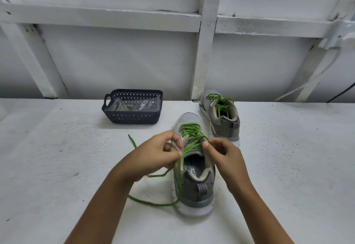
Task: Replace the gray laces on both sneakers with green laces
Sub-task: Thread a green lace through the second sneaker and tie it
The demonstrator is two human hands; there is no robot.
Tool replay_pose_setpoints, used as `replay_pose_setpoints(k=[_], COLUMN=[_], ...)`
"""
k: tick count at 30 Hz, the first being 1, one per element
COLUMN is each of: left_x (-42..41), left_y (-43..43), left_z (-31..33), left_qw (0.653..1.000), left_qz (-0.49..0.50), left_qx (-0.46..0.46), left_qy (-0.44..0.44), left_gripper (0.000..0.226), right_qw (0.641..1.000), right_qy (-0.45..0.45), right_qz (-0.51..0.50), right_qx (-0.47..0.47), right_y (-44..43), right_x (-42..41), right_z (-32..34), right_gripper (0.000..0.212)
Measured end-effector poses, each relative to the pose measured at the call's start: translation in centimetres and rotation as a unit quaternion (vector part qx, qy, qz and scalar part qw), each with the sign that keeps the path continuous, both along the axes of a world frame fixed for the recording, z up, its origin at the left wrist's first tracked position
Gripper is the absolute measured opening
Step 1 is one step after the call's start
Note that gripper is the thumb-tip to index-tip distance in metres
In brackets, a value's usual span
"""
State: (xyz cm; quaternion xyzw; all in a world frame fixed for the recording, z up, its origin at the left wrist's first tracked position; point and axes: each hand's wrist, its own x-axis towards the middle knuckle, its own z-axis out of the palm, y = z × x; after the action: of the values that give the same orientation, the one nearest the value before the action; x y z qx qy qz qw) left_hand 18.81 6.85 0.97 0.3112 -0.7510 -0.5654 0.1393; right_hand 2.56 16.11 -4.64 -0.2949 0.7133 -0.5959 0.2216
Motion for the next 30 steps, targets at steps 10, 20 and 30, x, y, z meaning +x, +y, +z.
replay_pose_setpoints(k=[10, 20, 30], left_x=[-0.8, -3.0, -1.6], left_y=[-1.4, -2.3, -1.8], left_z=[4.8, 5.8, 1.1], left_qw=[0.941, 0.914, 0.968], left_qz=[-0.047, 0.012, 0.002], left_qx=[0.270, 0.325, 0.211], left_qy=[0.201, 0.243, 0.133], left_gripper=[0.032, 0.031, 0.030], right_qw=[0.970, 0.933, 0.975], right_qy=[0.229, 0.229, -0.118], right_qz=[0.083, 0.268, 0.149], right_qx=[0.002, 0.067, -0.113], right_y=[0.8, -0.4, -3.3], right_x=[2.2, 5.0, 0.6], right_z=[4.3, 5.6, 9.9], right_gripper=[0.015, 0.009, 0.025])
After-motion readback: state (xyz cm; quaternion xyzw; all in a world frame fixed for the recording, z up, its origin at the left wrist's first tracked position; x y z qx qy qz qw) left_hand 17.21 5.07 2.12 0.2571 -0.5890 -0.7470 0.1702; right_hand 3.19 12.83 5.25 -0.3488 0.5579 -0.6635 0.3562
